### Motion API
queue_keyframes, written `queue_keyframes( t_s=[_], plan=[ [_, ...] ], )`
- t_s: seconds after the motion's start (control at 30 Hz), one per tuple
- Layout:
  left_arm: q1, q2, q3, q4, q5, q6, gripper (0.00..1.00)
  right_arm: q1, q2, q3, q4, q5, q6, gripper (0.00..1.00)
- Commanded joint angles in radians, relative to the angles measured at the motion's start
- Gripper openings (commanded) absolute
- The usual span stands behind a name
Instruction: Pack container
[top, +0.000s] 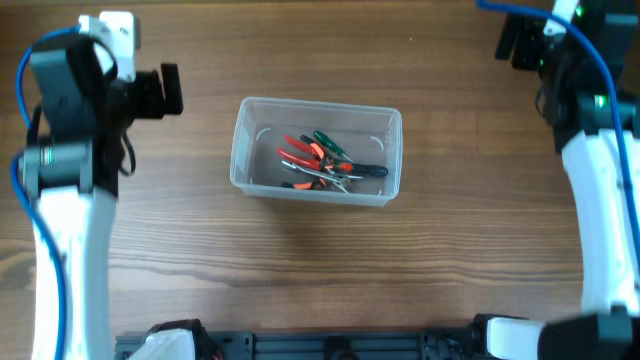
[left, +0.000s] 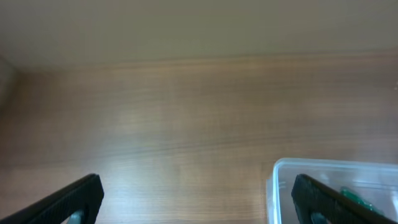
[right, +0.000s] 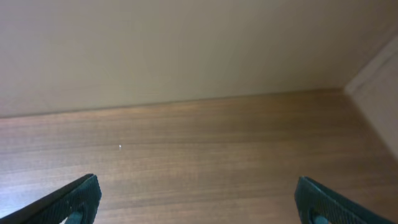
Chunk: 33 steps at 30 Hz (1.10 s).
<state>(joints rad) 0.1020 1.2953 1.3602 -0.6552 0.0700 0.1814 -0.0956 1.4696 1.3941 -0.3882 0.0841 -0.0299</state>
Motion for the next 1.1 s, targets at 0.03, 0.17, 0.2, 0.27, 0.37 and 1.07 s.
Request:
queue_keyframes(
  t_s=[0.03,0.17,0.2,0.27,0.37,1.07],
  plan=[
    [-0.002,-0.358,-0.357,0.181,-0.011,-0.009,1.0,0.0,-0.277,-0.314,0.105,0.017,-0.003,1.0],
    [-0.002,-0.63,-0.669,0.247,-0.039,-0.009,1.0,0.0,-0.531,-0.563,0.1,0.017,0.101,1.0],
    [-0.002,-0.682,-0.729,0.254,-0.039,-0.008,1.0,0.0,-0.579,-0.613,0.096,0.018,0.101,1.0],
    [-0.002,-0.766,-0.809,0.263,-0.04,0.0,1.0,0.0,-0.669,-0.716,0.109,0.017,0.101,1.0],
    [-0.002,-0.826,-0.855,0.258,-0.069,-0.002,1.0,0.0,-0.745,-0.8,0.104,0.016,0.101,1.0],
    [-0.002,-0.805,-0.855,-0.061,-0.068,-0.002,1.0,0.026,-0.758,-0.821,-0.016,0.017,0.101,1.0]
  ],
)
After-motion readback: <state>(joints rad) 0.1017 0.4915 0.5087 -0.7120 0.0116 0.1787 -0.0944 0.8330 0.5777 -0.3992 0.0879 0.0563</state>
